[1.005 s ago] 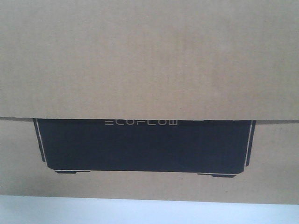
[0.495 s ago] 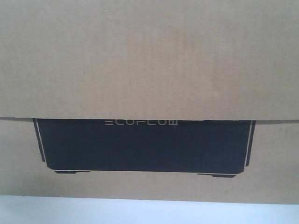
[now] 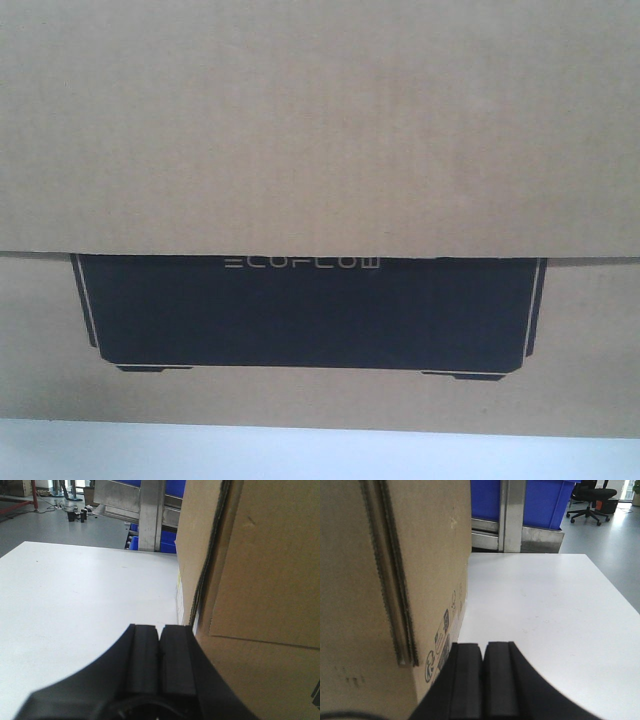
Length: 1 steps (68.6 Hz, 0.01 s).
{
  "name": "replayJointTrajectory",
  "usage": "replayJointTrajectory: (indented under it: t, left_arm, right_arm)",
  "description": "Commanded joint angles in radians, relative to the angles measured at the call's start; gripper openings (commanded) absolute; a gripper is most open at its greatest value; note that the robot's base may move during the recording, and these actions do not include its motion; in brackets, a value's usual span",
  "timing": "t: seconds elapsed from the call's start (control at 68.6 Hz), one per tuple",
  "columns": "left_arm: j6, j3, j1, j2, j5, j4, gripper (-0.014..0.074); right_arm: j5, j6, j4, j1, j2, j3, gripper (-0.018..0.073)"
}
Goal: Grab box from left shelf to table start
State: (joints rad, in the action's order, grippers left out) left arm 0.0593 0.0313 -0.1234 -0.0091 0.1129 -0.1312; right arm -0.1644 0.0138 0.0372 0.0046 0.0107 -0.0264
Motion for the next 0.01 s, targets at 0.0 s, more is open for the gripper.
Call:
replayJointTrajectory:
  t: [0.0]
  left_arm:
    - [-0.006, -0.004, -0.007, -0.017, -0.086, -0.007, -0.0099]
  right_arm:
    - [0.094, -0.001, 0.0, -0.006, 0.01, -0.008, 0.0058]
